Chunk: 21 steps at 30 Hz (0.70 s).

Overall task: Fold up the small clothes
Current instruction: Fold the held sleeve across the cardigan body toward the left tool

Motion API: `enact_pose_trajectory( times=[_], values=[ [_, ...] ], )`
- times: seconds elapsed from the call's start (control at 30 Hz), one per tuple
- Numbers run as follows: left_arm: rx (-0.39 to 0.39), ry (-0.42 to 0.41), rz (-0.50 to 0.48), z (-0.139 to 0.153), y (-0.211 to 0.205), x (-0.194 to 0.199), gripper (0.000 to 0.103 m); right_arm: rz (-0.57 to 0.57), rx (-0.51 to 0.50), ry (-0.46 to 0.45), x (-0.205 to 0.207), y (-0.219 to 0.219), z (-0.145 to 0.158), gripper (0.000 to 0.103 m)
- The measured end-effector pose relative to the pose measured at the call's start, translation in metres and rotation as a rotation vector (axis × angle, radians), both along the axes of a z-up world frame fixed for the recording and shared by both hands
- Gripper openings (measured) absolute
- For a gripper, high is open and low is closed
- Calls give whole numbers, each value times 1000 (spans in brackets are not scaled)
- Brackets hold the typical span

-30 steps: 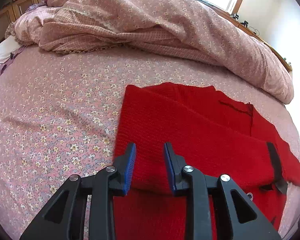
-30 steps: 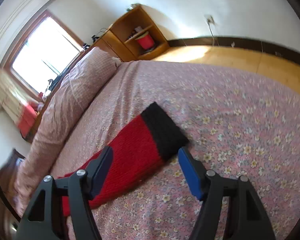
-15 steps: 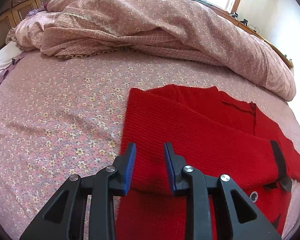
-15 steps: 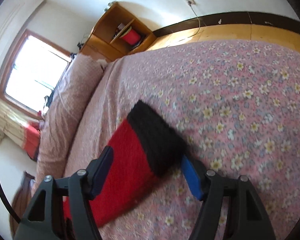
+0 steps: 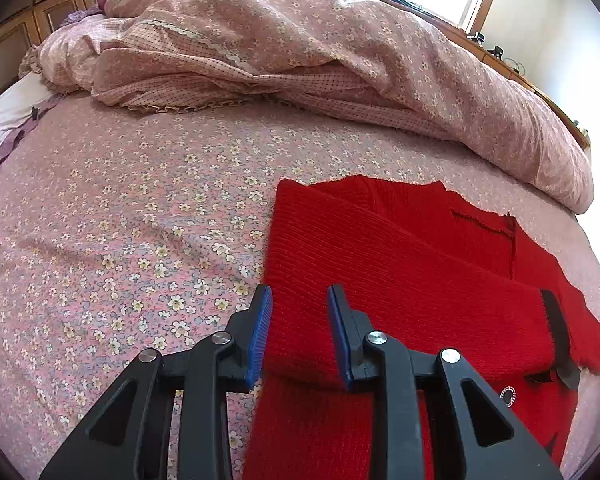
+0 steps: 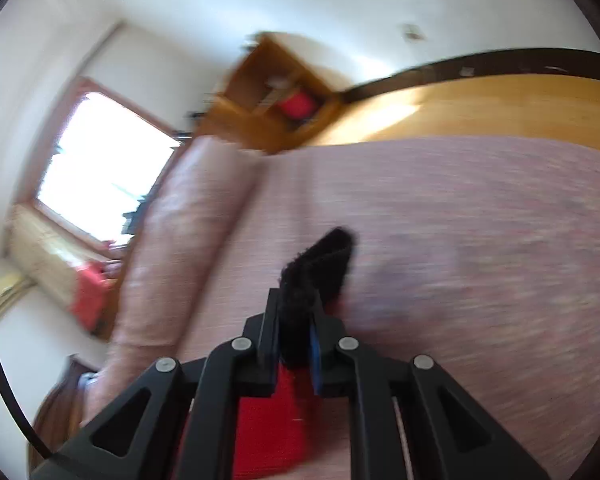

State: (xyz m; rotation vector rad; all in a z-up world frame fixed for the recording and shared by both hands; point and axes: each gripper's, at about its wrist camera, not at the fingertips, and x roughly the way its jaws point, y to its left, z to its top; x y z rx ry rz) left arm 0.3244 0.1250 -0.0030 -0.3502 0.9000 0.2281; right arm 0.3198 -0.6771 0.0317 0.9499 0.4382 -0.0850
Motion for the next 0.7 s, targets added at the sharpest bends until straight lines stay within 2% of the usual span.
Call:
enact_pose_trajectory(
  times=[0.13, 0.3, 0.43, 0.5, 0.57, 0.63, 0.7],
  values=[
    [-4, -12, 6, 4, 6, -6, 22, 122, -6, -152, 13, 60, 48, 12],
    [-22, -31, 13, 12, 21, -17, 22, 322, -183, -272, 27, 179, 110, 12],
    [-46, -38, 42, 16, 38, -27, 22, 487, -280, -345, 33, 289, 132, 12],
    [-66, -43, 57, 17, 47, -30, 22, 555, -331, -351, 36, 345, 128, 12],
    [-78, -40, 71, 17, 54, -32, 22, 610, -373, -326, 39, 399, 111, 12],
    [-90, -35, 66, 15, 57, -33, 22, 629, -414, -280, 44, 451, 78, 12],
    [-77, -31, 58, 15, 59, -34, 22, 658, -449, -194, 57, 502, 32, 12]
  ],
)
